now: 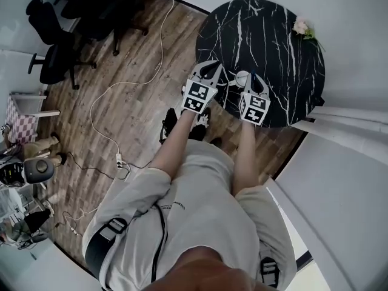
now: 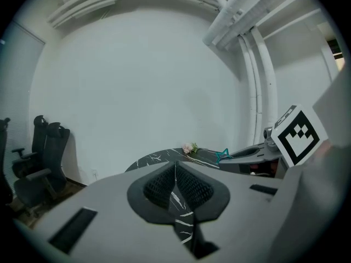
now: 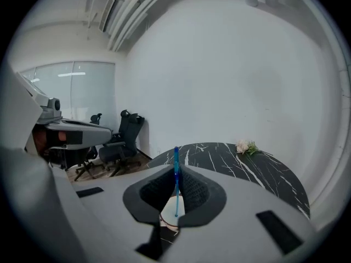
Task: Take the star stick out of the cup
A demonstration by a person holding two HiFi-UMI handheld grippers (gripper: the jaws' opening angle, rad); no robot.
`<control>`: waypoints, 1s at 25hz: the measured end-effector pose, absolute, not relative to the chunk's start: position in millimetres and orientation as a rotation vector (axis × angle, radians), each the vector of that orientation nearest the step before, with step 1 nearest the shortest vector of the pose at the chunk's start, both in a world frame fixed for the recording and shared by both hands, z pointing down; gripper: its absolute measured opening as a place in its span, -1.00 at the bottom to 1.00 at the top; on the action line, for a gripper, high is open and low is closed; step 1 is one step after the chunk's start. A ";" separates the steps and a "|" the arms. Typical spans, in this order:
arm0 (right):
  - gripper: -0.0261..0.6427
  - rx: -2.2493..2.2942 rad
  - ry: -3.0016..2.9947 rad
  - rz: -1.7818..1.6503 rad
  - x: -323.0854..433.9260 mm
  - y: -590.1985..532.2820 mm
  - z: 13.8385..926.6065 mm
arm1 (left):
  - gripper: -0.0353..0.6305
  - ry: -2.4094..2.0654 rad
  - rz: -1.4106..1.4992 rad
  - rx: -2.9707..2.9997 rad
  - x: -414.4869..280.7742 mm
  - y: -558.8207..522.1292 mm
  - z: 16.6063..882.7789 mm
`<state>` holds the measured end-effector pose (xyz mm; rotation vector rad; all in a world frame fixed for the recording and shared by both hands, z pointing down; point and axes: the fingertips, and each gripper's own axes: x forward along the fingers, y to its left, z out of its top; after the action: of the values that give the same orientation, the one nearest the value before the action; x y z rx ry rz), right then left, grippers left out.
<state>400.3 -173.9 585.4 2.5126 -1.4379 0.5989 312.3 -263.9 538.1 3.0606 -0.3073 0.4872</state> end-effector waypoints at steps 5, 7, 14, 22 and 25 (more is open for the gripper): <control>-0.79 2.539 -1.431 0.585 396.6 -157.0 582.3 | -0.82 -0.273 0.506 3.057 311.1 -240.9 545.0; -0.78 2.543 -1.436 0.590 392.3 -151.0 584.6 | -0.82 -0.266 0.505 3.055 309.7 -232.9 547.7; -0.79 2.568 -1.447 0.531 379.5 -142.6 579.6 | -0.82 -0.257 0.492 3.073 305.5 -219.8 542.0; -0.79 2.652 -1.436 0.470 384.7 -136.5 551.3 | -0.82 -0.268 0.461 3.066 303.9 -218.3 537.0; -0.79 2.678 -1.434 0.448 386.4 -130.1 540.7 | -0.82 -0.252 0.454 3.070 305.7 -211.5 537.5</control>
<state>386.4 -130.1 540.7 2.6776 -1.4342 0.4482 305.7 -211.5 537.5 3.0702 -0.2518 0.4536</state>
